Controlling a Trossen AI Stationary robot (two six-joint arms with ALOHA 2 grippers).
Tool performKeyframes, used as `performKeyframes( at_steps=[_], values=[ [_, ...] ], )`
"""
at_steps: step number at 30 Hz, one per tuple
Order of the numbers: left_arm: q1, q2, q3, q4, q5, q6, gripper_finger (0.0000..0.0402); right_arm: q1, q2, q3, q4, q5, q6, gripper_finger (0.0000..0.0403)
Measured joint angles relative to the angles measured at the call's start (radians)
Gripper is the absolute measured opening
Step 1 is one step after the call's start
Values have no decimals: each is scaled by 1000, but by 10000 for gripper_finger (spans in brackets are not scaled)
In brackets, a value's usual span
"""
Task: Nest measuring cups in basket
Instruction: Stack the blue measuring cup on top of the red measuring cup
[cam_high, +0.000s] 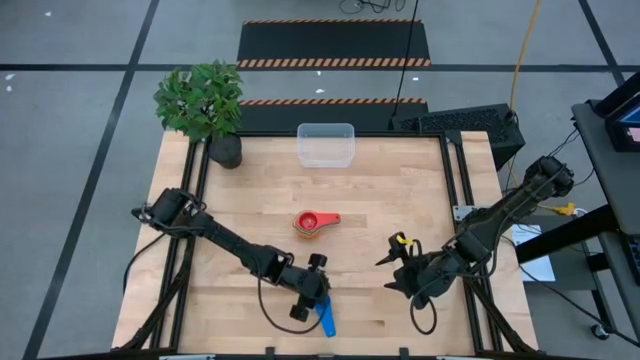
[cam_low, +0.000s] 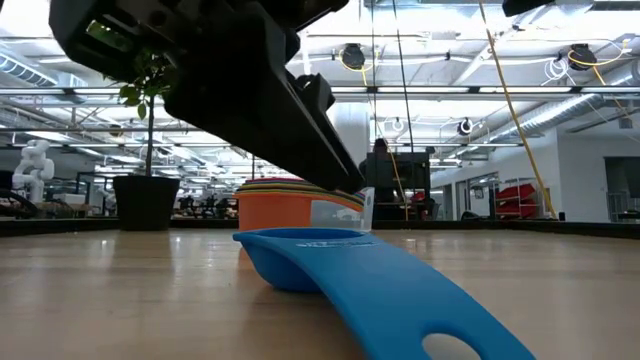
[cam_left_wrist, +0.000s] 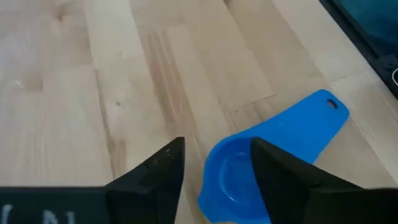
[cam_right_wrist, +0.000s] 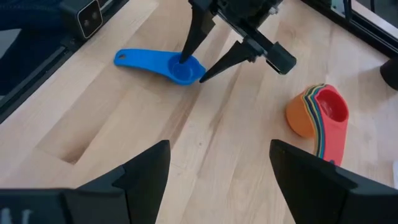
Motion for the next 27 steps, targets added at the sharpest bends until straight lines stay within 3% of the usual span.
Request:
performKeyframes(
  at_steps=[6, 11, 16, 22, 27],
  values=[
    [4, 28, 0, 1, 2, 13, 218, -1, 0, 0, 0, 1, -4, 267],
    [15, 89, -1, 45, 68, 32, 206, -1, 0, 0, -1, 1, -6, 267],
    [27, 103, 1, 34, 90, 24, 152, -1, 0, 0, -1, 1, -6, 267],
    [29, 68, 0, 10, 79, 16, 29, -1, 0, 0, -1, 1, -6, 267],
    [24, -18, -2, -77, -106, -147, 20, -1, 0, 0, 0, 8, -27, 267]
  ],
)
